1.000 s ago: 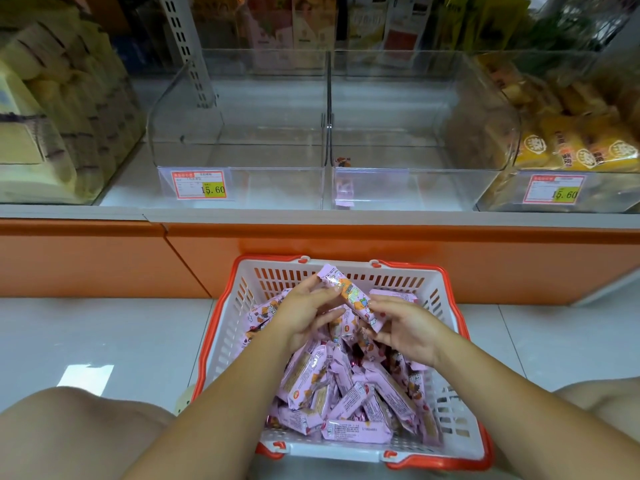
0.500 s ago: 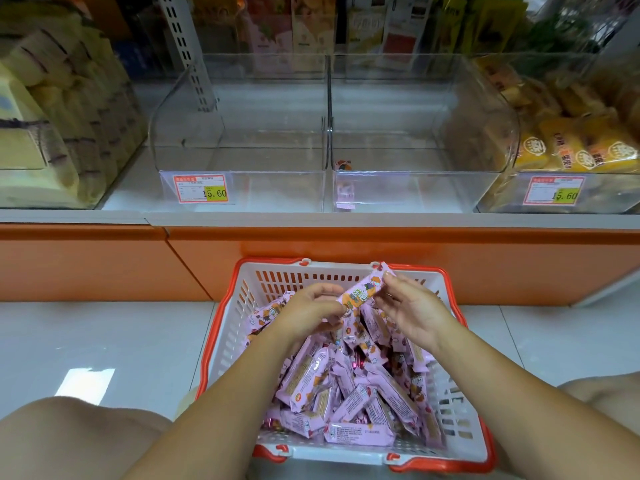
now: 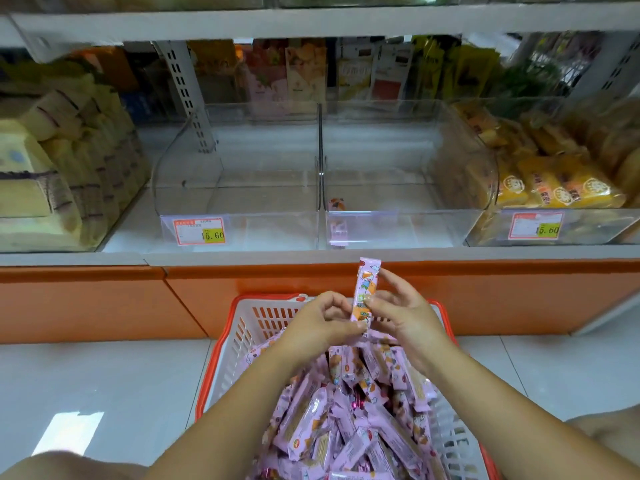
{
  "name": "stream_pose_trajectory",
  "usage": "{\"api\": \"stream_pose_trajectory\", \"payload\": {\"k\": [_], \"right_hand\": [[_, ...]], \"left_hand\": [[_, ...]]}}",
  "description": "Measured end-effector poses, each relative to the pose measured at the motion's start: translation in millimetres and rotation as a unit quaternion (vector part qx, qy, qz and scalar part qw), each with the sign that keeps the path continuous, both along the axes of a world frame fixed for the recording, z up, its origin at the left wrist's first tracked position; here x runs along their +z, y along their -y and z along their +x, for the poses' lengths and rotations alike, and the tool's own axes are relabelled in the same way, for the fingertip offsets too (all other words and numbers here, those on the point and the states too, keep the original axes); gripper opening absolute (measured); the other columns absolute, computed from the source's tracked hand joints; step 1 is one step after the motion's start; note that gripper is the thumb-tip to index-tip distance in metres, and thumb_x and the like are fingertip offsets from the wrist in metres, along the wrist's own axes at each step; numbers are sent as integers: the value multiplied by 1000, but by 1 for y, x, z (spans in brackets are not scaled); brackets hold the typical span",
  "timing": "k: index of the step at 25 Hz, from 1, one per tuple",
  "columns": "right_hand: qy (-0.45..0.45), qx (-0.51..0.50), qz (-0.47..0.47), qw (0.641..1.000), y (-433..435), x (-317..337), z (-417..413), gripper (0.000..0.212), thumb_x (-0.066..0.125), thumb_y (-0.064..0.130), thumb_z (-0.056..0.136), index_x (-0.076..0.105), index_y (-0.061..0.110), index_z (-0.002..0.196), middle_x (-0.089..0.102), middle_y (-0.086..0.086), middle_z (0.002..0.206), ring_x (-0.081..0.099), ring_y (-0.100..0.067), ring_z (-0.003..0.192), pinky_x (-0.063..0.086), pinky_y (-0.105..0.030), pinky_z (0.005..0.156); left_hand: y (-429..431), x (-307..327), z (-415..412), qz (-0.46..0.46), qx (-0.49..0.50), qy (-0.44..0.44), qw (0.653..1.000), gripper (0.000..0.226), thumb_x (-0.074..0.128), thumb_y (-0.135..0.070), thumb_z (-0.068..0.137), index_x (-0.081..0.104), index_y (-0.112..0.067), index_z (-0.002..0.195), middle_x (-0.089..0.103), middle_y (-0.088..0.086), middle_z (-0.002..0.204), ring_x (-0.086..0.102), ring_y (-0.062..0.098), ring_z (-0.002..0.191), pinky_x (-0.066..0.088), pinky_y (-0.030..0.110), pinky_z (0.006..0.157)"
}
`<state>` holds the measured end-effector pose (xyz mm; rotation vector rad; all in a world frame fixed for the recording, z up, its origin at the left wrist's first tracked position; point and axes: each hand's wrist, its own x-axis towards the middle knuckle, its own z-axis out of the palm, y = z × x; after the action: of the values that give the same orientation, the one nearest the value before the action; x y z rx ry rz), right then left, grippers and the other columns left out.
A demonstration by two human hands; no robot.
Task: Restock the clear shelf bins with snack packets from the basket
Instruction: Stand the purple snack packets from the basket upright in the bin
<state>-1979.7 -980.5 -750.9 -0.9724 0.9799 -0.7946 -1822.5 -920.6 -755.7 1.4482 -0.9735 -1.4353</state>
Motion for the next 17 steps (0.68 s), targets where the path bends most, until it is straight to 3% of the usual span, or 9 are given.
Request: {"api": "stream_pose_trajectory", "payload": {"k": [2, 5, 7, 8, 9, 11, 12, 14, 17], "right_hand": [[12, -12, -70, 997, 11, 40, 7, 50, 64, -7, 83, 57, 16, 126, 68, -11, 98, 71, -13, 77, 55, -23, 63], [58, -43, -178, 981, 42, 111, 16, 43, 64, -8, 82, 59, 22, 113, 67, -6, 95, 70, -12, 79, 59, -26, 68], [38, -46, -221, 974, 75, 145, 25, 42, 67, -3, 84, 57, 20, 118, 68, -5, 97, 71, -15, 81, 60, -32, 71], [-4, -38, -229, 973, 94, 155, 32, 44, 67, -1, 85, 55, 17, 123, 69, -5, 98, 71, -16, 79, 60, -34, 74], [-66, -26, -227, 971, 113, 159, 40, 45, 67, 1, 85, 54, 14, 126, 69, -5, 97, 70, -16, 76, 58, -36, 76], [-195, 12, -185, 963, 146, 152, 59, 38, 67, 1, 85, 56, 8, 121, 70, -8, 95, 67, -17, 69, 54, -39, 79], [-247, 35, -153, 956, 159, 141, 66, 28, 65, -1, 86, 58, 7, 112, 69, -11, 91, 65, -19, 65, 54, -40, 81], [-341, 90, -77, 933, 179, 115, 73, 11, 60, -4, 89, 58, 6, 87, 66, -13, 74, 63, -19, 55, 56, -42, 79], [-423, 148, 9, 894, 191, 92, 75, 18, 60, 0, 91, 55, 3, 74, 61, -7, 47, 60, -16, 43, 57, -30, 57]], "left_hand": [[16, 44, 12, -66, -3, 38, 997, 20, 75, -10, 80, 60, -9, 94, 72, 7, 92, 67, 18, 85, 54, 32, 78], [45, 106, 41, -181, 84, 105, 974, 13, 73, -12, 82, 62, -17, 88, 68, -1, 80, 63, 10, 70, 51, 24, 67], [66, 127, 60, -246, 126, 269, 923, 20, 74, -20, 83, 63, -22, 99, 67, -6, 93, 61, 5, 75, 50, 20, 73], [75, 130, 68, -258, 115, 371, 885, 33, 72, -27, 84, 60, -26, 114, 65, -7, 109, 61, 4, 88, 49, 20, 82], [83, 128, 74, -254, 82, 446, 854, 50, 69, -33, 85, 51, -27, 131, 57, -6, 127, 57, 4, 107, 44, 22, 95], [97, 117, 82, -238, 5, 511, 826, 70, 62, -37, 90, 27, -24, 150, 33, -5, 153, 34, 7, 136, 22, 16, 111], [101, 111, 84, -241, -19, 519, 820, 72, 59, -38, 92, 20, -25, 152, 24, -6, 157, 24, 6, 142, 12, 9, 109], [104, 101, 87, -255, -33, 510, 821, 72, 54, -39, 94, 13, -29, 152, 17, -10, 159, 16, 1, 143, 6, 4, 106], [106, 97, 89, -271, -33, 499, 823, 71, 51, -41, 95, 10, -33, 152, 15, -15, 158, 16, -1, 142, 10, 7, 108]]}}
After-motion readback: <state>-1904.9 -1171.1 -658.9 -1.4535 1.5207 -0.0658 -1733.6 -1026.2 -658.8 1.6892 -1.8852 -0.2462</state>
